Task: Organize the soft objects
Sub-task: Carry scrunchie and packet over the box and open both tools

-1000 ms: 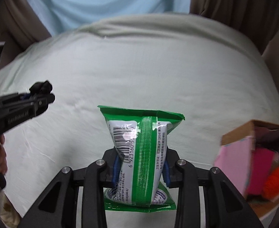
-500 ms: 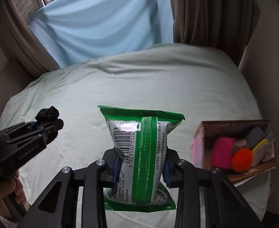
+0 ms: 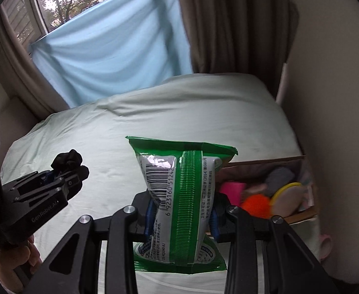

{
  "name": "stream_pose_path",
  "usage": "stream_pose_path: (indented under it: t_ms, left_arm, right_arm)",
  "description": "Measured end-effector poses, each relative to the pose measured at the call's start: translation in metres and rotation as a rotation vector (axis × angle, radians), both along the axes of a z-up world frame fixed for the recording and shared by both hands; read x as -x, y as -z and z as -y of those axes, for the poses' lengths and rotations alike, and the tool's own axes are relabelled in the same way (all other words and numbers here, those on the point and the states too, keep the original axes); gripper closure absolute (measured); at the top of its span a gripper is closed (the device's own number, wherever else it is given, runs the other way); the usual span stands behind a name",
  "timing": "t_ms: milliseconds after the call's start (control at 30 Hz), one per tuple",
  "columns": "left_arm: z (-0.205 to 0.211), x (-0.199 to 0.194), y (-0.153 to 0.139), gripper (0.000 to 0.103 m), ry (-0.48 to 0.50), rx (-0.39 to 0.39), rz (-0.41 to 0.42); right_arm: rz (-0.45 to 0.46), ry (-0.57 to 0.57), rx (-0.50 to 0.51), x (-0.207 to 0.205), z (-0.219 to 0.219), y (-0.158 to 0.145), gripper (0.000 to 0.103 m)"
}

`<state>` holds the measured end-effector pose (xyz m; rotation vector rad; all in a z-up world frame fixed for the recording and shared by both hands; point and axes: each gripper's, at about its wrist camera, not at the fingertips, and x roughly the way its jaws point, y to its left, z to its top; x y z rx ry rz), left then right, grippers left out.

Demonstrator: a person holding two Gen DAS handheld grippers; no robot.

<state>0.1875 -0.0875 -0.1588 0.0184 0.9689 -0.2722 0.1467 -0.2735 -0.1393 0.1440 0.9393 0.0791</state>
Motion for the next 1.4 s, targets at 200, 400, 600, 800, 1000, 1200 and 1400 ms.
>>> stream_pose_path:
  t_ms: [200,400,600,800,1000,1200,1400]
  left_arm:
    - [0.078,-0.002,0.026,0.081,0.031,0.025,-0.064]
    - [0.14,-0.012,0.071,0.081,0.058,0.01,-0.16]
    - [0.182,-0.034,0.116,0.081,0.074,-0.004,-0.247]
    - [0.208,-0.057,0.174,0.081,0.082,-0.037,-0.38]
    - [0.215,-0.065,0.193,0.072,0.089,-0.044,-0.389]
    - [0.215,-0.063,0.183,0.0,0.082,-0.05,-0.35]
    - [0.212,-0.058,0.188,0.0,0.073,-0.076,-0.378]
  right_arm:
    - [-0.062,-0.003,0.002,-0.014,0.069,0.016,0.071]
    - [-0.133,0.018,-0.018,-0.037,0.125,0.05,0.071]
    - [-0.222,0.035,-0.037,-0.064,0.159,0.092,0.071]
    - [-0.352,-0.004,-0.033,-0.09,0.175,0.139,0.071]
    - [-0.429,-0.007,-0.052,-0.107,0.186,0.172,0.071]
    - [-0.403,0.014,-0.139,-0.119,0.195,0.178,0.0]
    - [-0.403,0.04,-0.141,-0.114,0.197,0.174,0.0]
